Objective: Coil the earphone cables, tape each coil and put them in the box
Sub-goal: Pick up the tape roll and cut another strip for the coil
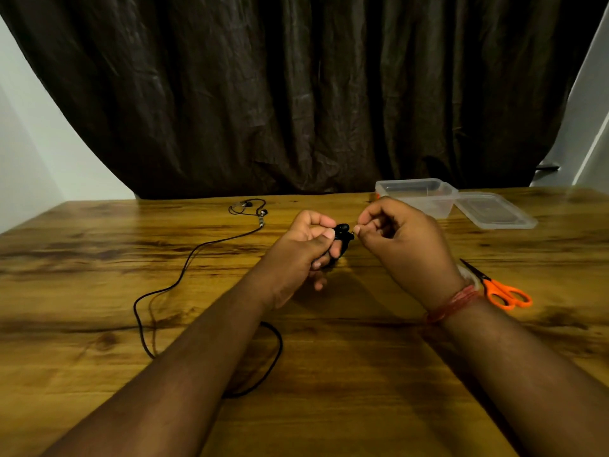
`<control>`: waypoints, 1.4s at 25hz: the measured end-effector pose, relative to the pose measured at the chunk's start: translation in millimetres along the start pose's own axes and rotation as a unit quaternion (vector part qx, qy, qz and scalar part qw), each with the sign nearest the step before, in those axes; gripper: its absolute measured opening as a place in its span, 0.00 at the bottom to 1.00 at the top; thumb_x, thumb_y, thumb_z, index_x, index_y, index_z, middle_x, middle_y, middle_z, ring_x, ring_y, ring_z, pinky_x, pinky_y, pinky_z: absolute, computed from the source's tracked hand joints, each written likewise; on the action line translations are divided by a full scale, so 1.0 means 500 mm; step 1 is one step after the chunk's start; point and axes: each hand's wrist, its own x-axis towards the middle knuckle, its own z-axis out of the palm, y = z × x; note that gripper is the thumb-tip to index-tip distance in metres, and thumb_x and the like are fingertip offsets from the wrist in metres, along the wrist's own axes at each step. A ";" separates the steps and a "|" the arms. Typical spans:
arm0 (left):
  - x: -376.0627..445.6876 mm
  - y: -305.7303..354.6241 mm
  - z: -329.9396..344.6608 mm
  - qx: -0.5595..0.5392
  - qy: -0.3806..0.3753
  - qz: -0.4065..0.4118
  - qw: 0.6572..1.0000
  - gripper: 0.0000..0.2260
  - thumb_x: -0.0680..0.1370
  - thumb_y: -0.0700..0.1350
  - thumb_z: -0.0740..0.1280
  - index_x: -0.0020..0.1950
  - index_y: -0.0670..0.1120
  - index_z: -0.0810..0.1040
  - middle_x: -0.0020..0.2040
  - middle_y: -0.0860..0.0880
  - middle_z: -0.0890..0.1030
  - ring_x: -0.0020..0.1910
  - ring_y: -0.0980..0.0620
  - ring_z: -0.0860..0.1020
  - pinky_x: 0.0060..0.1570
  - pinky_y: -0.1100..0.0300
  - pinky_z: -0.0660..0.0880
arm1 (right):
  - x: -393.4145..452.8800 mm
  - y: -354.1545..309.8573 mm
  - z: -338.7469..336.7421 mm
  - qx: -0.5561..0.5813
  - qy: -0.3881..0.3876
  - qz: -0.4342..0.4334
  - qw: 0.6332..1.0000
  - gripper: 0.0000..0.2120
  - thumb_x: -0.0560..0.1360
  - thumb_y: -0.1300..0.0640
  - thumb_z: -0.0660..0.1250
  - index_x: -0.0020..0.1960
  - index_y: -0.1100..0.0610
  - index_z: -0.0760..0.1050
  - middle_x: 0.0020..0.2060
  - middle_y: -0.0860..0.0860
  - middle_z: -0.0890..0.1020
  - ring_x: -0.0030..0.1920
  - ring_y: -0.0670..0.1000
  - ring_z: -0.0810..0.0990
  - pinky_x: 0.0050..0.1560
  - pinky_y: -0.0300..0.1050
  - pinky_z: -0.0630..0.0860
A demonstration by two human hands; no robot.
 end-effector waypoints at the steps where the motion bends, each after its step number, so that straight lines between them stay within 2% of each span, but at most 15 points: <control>1: 0.000 -0.001 0.002 0.015 0.003 0.005 1.000 0.05 0.84 0.39 0.57 0.59 0.45 0.66 0.39 0.48 0.76 0.26 0.58 0.65 0.21 0.63 0.66 | -0.002 -0.002 0.000 -0.027 0.003 -0.016 1.000 0.06 0.73 0.60 0.71 0.42 0.50 0.78 0.32 0.44 0.78 0.34 0.40 0.75 0.33 0.28 0.69; 7: 0.002 -0.005 0.004 0.089 0.019 0.024 0.996 0.01 0.84 0.40 0.58 0.54 0.45 0.68 0.39 0.48 0.79 0.27 0.59 0.68 0.21 0.63 0.66 | -0.003 0.002 0.002 -0.125 0.005 -0.078 0.989 0.07 0.73 0.61 0.69 0.44 0.49 0.75 0.36 0.45 0.77 0.36 0.42 0.75 0.35 0.29 0.68; 10: 0.004 -0.011 0.005 0.119 0.032 0.031 0.992 0.03 0.83 0.41 0.59 0.50 0.47 0.71 0.38 0.51 0.80 0.29 0.57 0.69 0.23 0.63 0.67 | -0.003 0.004 0.003 -0.139 0.008 -0.092 0.986 0.08 0.72 0.61 0.69 0.43 0.49 0.73 0.35 0.44 0.76 0.36 0.40 0.74 0.35 0.28 0.67; 14: 0.006 -0.016 0.004 0.135 0.051 0.028 0.989 0.08 0.83 0.44 0.59 0.46 0.54 0.72 0.38 0.55 0.80 0.32 0.55 0.70 0.26 0.61 0.67 | -0.003 0.007 0.005 -0.157 0.001 -0.109 0.982 0.07 0.72 0.62 0.70 0.43 0.52 0.75 0.36 0.44 0.76 0.37 0.42 0.74 0.35 0.29 0.67; 16: 0.007 -0.019 0.004 0.151 0.053 0.033 0.987 0.09 0.83 0.45 0.59 0.45 0.56 0.73 0.38 0.56 0.80 0.31 0.55 0.70 0.26 0.62 0.68 | -0.004 0.006 0.007 -0.168 -0.006 -0.115 0.979 0.06 0.72 0.62 0.70 0.44 0.53 0.76 0.37 0.46 0.76 0.36 0.43 0.73 0.37 0.34 0.71; 18: 0.007 -0.021 0.006 0.183 0.051 0.041 0.981 0.08 0.83 0.46 0.59 0.45 0.56 0.72 0.39 0.57 0.81 0.29 0.55 0.70 0.26 0.61 0.69 | -0.005 0.003 0.009 -0.188 -0.013 -0.122 0.975 0.05 0.71 0.62 0.70 0.44 0.54 0.77 0.38 0.47 0.77 0.38 0.46 0.75 0.39 0.44 0.75; 21: 0.009 -0.028 0.011 0.219 0.055 0.062 0.972 0.07 0.83 0.46 0.59 0.46 0.53 0.72 0.36 0.59 0.80 0.27 0.55 0.69 0.28 0.58 0.67 | -0.007 -0.003 0.012 -0.225 -0.023 -0.126 0.966 0.02 0.72 0.59 0.68 0.45 0.55 0.77 0.41 0.50 0.77 0.40 0.51 0.76 0.40 0.50 0.76; 24: 0.010 -0.032 0.015 0.255 0.068 0.076 0.962 0.08 0.83 0.45 0.60 0.45 0.53 0.73 0.32 0.62 0.77 0.25 0.63 0.68 0.30 0.59 0.65 | -0.009 -0.005 0.016 -0.271 -0.045 -0.129 0.953 0.04 0.74 0.56 0.66 0.46 0.56 0.78 0.42 0.52 0.78 0.42 0.54 0.77 0.40 0.50 0.74; 28: 0.010 -0.034 0.018 0.274 0.074 0.097 0.954 0.07 0.82 0.43 0.61 0.45 0.52 0.73 0.33 0.63 0.77 0.27 0.65 0.70 0.30 0.65 0.64 | -0.010 -0.008 0.019 -0.306 -0.064 -0.138 0.940 0.07 0.75 0.53 0.64 0.47 0.56 0.78 0.43 0.52 0.77 0.44 0.53 0.75 0.40 0.44 0.67; 32: 0.010 -0.033 0.016 0.252 0.085 0.100 0.959 0.05 0.83 0.42 0.60 0.49 0.44 0.74 0.34 0.63 0.78 0.28 0.67 0.71 0.29 0.71 0.64 | -0.010 -0.011 0.021 -0.292 -0.088 -0.141 0.942 0.08 0.77 0.54 0.63 0.51 0.55 0.79 0.45 0.51 0.77 0.45 0.52 0.75 0.42 0.45 0.69; 35: 0.010 -0.031 0.016 0.230 0.093 0.100 0.964 0.05 0.83 0.41 0.60 0.49 0.42 0.74 0.36 0.58 0.78 0.28 0.68 0.71 0.29 0.73 0.64 | -0.008 -0.016 0.016 -0.270 -0.100 -0.145 0.947 0.09 0.77 0.54 0.62 0.52 0.54 0.79 0.45 0.50 0.77 0.44 0.50 0.76 0.42 0.46 0.72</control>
